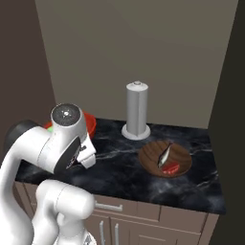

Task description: Place the bowl with the corn and potato on the top shelf of the fridge. Place the bowl with the fish and steak on the second highest shelf of the fridge.

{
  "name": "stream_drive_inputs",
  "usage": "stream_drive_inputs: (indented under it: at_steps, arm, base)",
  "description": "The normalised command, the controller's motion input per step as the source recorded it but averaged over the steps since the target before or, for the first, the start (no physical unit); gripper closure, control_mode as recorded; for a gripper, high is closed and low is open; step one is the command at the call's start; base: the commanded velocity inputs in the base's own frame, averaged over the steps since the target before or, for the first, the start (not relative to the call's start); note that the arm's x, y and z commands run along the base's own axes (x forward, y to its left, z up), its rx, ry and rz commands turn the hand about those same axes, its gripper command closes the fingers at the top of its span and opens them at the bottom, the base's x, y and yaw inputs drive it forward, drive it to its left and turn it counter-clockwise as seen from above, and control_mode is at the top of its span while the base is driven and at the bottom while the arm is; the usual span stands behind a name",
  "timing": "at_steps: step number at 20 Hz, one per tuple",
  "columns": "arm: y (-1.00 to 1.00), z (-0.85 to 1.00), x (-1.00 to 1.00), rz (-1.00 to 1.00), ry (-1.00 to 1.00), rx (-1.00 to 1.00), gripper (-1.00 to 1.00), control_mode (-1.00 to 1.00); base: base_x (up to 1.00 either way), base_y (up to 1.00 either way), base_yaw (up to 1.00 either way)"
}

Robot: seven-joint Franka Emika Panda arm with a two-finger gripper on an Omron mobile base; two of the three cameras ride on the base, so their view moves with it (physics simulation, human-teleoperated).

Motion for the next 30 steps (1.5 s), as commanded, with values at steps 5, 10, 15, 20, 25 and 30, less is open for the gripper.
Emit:
stream_drive_inputs:
  at_steps: [5, 10, 15, 20, 25, 30]
  arm:
    - [0.0, 0.0, 0.0, 0.0, 0.0, 0.0, 1.0, 1.0]
    - [0.0, 0.0, 0.0, 0.0, 0.0, 0.0, 1.0, 1.0]
    - [0.0, 0.0, 0.0, 0.0, 0.0, 0.0, 1.0, 1.0]
    - [0.0, 0.0, 0.0, 0.0, 0.0, 0.0, 1.0, 1.0]
    - [0.0, 0.0, 0.0, 0.0, 0.0, 0.0, 1.0, 1.0]
    - [0.0, 0.0, 0.0, 0.0, 0.0, 0.0, 1.0, 1.0]
  base:
    - [-0.61, 0.0, 0.0]
    - [-0.71, 0.0, 0.0]
    - [-0.65, 0.01, 0.0]
    - [-0.57, 0.0, 0.0]
    - [-0.43, 0.01, 0.0]
    - [-0.85, 0.04, 0.0]
